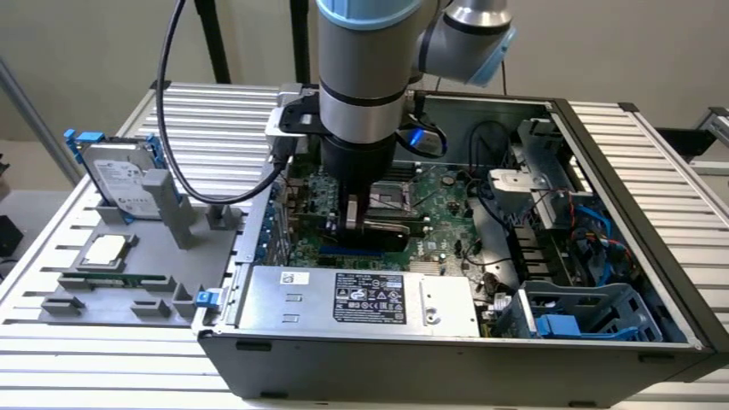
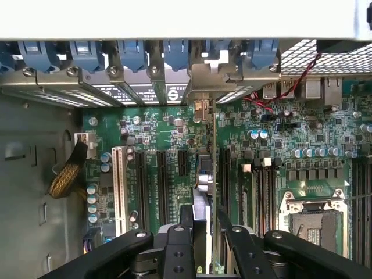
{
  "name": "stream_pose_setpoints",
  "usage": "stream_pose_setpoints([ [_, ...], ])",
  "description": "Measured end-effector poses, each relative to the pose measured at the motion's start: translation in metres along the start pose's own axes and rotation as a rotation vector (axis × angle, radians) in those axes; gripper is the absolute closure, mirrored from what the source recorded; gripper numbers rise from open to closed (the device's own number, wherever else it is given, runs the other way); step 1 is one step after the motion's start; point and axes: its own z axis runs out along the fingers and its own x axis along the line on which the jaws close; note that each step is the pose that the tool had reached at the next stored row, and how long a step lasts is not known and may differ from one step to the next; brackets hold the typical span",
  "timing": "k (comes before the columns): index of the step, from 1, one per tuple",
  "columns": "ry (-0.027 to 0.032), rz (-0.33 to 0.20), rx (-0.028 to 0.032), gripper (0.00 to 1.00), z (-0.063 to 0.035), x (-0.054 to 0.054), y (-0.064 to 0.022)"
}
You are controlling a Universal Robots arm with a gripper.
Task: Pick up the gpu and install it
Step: 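Insert the gpu into the slot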
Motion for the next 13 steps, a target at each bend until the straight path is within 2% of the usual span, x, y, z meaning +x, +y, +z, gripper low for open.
stream_pose_setpoints([
  [7, 0.0000, 0.000, -0.0001, 1.00, 0.0001, 0.0000, 0.0000],
  [13, 0.0005, -0.028, -0.0022, 1.00, 0.0004, 0.0001, 0.0007],
])
